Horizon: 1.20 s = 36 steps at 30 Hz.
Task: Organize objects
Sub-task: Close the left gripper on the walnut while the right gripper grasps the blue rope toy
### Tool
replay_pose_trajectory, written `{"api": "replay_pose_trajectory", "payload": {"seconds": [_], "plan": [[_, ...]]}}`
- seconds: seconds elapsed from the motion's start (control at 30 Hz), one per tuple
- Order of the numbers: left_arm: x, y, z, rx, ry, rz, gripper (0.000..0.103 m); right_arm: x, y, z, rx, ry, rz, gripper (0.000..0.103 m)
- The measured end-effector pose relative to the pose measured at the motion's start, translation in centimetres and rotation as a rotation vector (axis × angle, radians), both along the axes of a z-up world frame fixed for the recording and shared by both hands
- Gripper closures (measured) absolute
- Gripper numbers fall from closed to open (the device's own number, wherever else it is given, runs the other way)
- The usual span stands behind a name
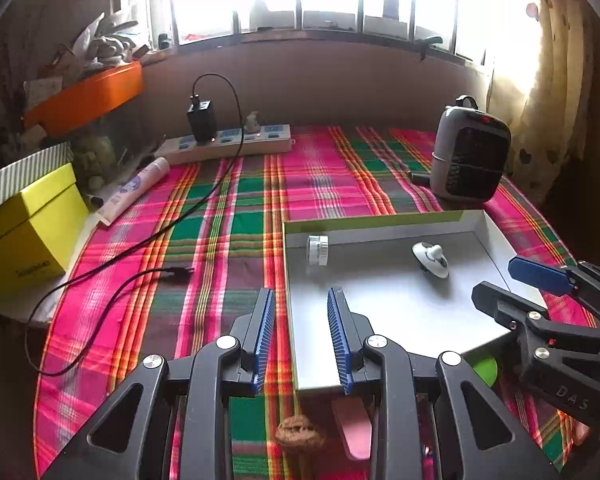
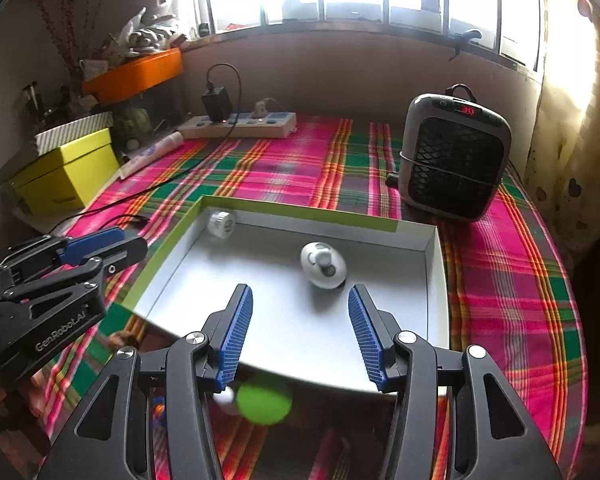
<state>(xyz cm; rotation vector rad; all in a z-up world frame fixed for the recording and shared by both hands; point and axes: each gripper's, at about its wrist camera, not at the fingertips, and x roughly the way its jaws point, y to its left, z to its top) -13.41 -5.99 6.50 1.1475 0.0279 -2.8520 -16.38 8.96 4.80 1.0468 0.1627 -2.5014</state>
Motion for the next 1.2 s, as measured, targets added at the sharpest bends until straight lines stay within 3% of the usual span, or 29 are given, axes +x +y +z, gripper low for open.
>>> {"api": "replay_pose_trajectory", "payload": {"seconds": [0.53,1.2], "plan": [[4.5,-1.4,-1.1,0.064,0.000,-0.005,0.077,4.3,1.3,0.0,-0.037,0.033,0.029,0.052],[7.7,-2.3,-3.9,0.098,-0.047,-0.030,0.077,7.6,-0.2,-2.9,-0.051,-0.029,0.162,0.052]]}}
